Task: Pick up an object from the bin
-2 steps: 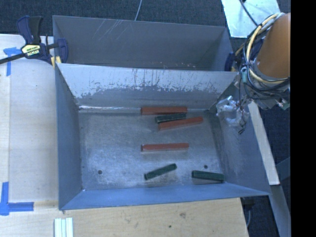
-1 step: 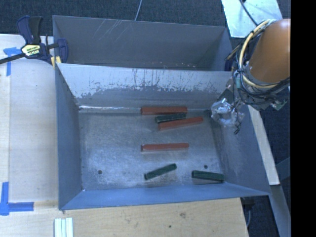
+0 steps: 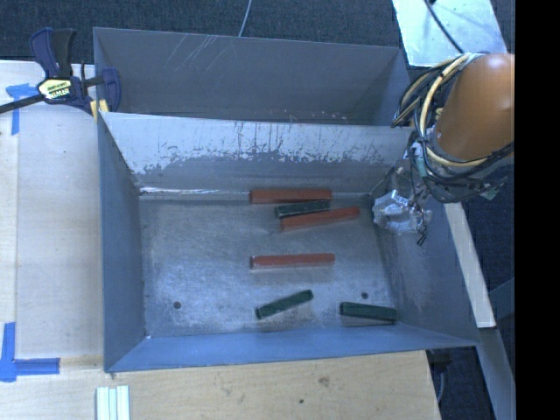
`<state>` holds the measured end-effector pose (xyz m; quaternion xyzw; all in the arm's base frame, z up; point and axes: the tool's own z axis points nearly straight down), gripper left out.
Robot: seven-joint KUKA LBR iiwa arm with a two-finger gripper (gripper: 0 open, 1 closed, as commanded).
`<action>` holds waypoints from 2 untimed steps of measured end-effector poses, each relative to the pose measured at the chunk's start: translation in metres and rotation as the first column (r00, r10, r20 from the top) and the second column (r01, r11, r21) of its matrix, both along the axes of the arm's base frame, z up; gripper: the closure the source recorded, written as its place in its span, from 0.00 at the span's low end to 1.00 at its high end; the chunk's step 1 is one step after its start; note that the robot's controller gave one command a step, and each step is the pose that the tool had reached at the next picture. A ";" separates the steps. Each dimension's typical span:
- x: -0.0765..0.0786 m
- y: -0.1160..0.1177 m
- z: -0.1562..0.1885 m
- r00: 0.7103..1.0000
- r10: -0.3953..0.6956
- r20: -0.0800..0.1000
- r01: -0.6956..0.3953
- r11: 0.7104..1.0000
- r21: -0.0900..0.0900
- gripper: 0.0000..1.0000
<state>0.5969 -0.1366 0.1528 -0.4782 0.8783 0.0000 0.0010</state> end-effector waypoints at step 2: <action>0.013 0.002 -0.022 0.976 0.220 0.002 -0.220 0.976 0.000 1.00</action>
Offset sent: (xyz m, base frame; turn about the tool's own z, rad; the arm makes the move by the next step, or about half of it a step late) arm 0.0172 -0.0018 -0.0224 -0.2362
